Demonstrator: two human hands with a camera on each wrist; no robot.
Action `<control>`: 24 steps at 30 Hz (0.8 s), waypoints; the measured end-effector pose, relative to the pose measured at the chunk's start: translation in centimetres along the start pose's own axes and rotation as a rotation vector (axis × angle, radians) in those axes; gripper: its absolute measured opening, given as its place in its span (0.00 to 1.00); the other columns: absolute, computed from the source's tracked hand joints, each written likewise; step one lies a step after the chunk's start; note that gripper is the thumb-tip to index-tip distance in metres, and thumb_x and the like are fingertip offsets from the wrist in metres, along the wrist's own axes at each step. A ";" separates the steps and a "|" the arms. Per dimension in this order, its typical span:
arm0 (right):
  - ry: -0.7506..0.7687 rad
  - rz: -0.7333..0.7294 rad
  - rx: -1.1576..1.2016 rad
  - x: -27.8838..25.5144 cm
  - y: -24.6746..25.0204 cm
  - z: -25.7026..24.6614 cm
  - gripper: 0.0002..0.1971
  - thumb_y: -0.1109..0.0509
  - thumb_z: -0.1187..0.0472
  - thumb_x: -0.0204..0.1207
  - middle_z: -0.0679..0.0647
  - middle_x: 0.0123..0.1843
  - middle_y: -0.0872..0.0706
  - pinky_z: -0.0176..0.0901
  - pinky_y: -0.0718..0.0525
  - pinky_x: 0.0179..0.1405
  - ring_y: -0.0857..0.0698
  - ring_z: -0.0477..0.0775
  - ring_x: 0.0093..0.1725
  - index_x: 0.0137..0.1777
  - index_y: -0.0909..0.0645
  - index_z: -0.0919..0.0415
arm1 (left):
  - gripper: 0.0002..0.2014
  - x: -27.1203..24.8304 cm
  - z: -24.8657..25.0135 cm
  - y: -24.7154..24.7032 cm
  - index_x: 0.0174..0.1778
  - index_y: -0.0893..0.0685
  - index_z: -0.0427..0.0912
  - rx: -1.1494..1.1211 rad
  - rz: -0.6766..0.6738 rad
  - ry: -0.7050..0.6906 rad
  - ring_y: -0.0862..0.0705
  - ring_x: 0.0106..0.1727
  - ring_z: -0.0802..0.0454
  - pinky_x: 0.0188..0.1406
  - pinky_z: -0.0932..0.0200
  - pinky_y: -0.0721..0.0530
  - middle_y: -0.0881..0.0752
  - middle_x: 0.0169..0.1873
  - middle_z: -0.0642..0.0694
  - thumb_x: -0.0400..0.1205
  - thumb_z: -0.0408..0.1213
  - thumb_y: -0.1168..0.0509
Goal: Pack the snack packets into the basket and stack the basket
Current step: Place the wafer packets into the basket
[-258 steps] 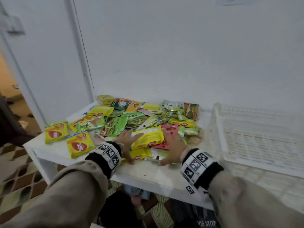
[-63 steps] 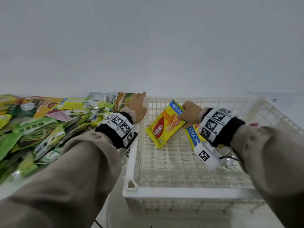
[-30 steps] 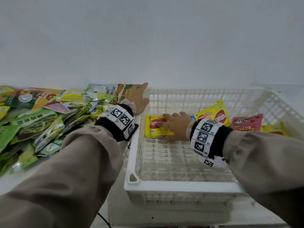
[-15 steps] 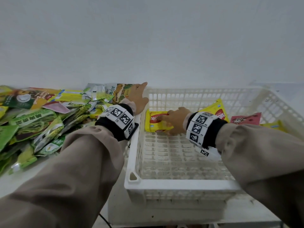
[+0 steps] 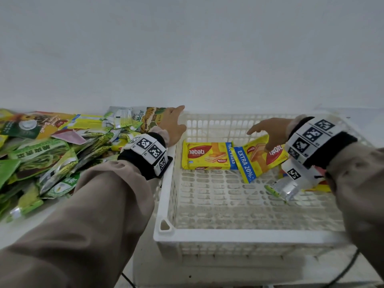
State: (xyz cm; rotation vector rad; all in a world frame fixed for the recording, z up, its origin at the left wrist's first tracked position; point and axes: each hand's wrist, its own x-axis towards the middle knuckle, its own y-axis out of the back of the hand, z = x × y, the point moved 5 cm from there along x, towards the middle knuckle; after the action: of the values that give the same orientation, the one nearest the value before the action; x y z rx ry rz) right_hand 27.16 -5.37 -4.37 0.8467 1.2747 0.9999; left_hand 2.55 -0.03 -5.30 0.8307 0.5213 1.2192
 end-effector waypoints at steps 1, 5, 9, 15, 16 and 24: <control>0.014 -0.011 0.014 0.3 -0.5 0.1 0.36 0.26 0.65 0.71 0.54 0.74 0.28 0.43 0.30 0.68 0.29 0.55 0.73 0.77 0.35 0.50 | 0.29 -0.1 0.0 0.0 0.80 0.44 0.45 -0.006 0.002 -0.001 0.36 0.75 0.44 0.70 0.55 0.35 0.43 0.78 0.41 0.82 0.31 0.45; 0.071 -0.010 0.055 0.8 -1.1 -0.2 0.26 0.29 0.64 0.73 0.53 0.63 0.24 0.44 0.27 0.60 0.25 0.53 0.63 0.71 0.27 0.49 | 0.30 -0.3 0.2 0.2 0.80 0.43 0.44 -0.029 0.016 -0.005 0.37 0.75 0.45 0.69 0.56 0.35 0.42 0.77 0.40 0.82 0.30 0.44; 0.152 0.024 0.028 0.4 -0.1 -0.3 0.19 0.29 0.67 0.71 0.52 0.53 0.23 0.45 0.22 0.55 0.20 0.54 0.57 0.61 0.19 0.50 | 0.29 -0.3 0.2 0.2 0.80 0.43 0.45 -0.036 0.016 -0.001 0.37 0.76 0.45 0.70 0.56 0.36 0.42 0.77 0.41 0.82 0.30 0.44; 0.436 0.246 0.017 -3.9 3.7 -4.1 0.15 0.35 0.70 0.73 0.48 0.50 0.27 0.33 0.27 0.48 0.24 0.46 0.45 0.54 0.15 0.54 | 0.30 -0.3 0.2 0.1 0.80 0.43 0.45 -0.043 0.019 0.002 0.40 0.78 0.47 0.72 0.55 0.38 0.43 0.78 0.41 0.81 0.30 0.44; 0.486 0.226 -0.030 -4.9 3.6 -5.5 0.15 0.36 0.70 0.73 0.48 0.51 0.28 0.31 0.29 0.45 0.25 0.45 0.44 0.54 0.15 0.55 | 0.30 -0.4 0.2 0.1 0.80 0.43 0.45 -0.046 0.020 0.002 0.40 0.78 0.47 0.72 0.56 0.39 0.43 0.78 0.41 0.82 0.30 0.44; 0.834 0.022 -0.524 -7.0 -4.1 -14.9 0.17 0.39 0.73 0.75 0.55 0.73 0.28 0.53 0.24 0.59 0.26 0.61 0.65 0.58 0.17 0.61 | 0.30 -0.6 0.0 0.2 0.80 0.41 0.46 -0.086 0.036 0.003 0.42 0.79 0.47 0.72 0.56 0.40 0.43 0.79 0.42 0.81 0.30 0.43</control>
State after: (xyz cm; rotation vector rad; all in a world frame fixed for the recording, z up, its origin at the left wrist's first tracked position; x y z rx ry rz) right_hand 12.76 -13.82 -7.49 0.0056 1.5606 1.7011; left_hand 2.27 -0.59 -5.17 0.7682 0.4548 1.2673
